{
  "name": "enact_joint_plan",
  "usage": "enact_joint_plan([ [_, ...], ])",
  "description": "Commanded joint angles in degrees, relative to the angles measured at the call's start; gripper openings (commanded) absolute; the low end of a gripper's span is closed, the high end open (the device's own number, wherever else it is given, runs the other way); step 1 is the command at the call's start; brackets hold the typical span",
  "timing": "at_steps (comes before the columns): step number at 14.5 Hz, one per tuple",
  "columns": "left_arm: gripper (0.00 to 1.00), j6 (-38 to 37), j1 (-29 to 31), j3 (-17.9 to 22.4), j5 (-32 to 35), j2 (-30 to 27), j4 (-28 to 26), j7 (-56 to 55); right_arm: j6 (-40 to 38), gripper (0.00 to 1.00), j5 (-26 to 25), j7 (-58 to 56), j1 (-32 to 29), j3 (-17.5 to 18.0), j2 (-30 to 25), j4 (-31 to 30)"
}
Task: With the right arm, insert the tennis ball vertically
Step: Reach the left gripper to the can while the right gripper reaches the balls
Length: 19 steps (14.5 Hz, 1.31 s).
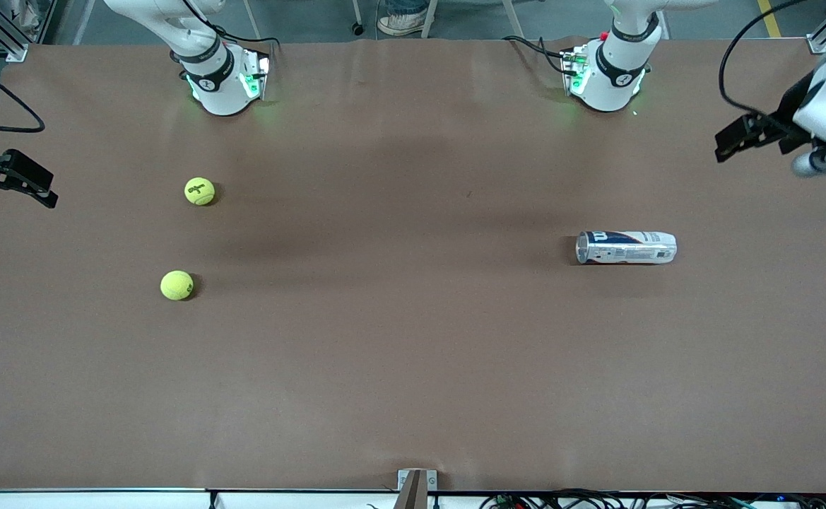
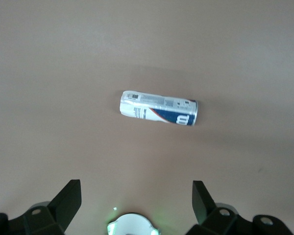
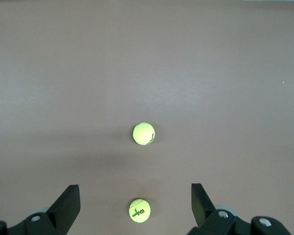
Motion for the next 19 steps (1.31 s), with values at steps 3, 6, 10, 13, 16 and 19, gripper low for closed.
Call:
enact_joint_plan([
  [3,1.00,10.07,3.47,-0.51,1.00,-0.74,-10.06,-6.24,-0.36,1.00,0.49,-0.41,-0.11,0.13,7.11,1.20],
  [6,1.00,12.90,3.47,-0.60,1.18,-0.65,-14.12,-12.38,-0.27,1.00,0.40,-0.50,0.07,0.22,11.95,1.29],
  [10,1.00,20.70,3.12,-3.93,7.23,-0.56,-22.63,-29.76,-0.09,1.00,0.76,-0.50,0.51,0.48,14.78,2.26],
  [13,1.00,26.08,3.04,-5.52,10.40,0.57,-26.69,-43.12,1.04,1.00,2.93,-0.41,0.24,0.48,17.48,2.34],
  [16,1.00,29.24,2.86,-6.22,12.51,3.47,-27.14,-59.89,1.57,1.00,4.54,-0.67,-0.46,0.40,17.59,2.34],
  [19,1.00,29.96,2.86,-9.11,23.11,10.04,-26.71,-80.09,4.28,1.00,3.92,-0.76,-0.37,0.40,18.11,2.43],
])
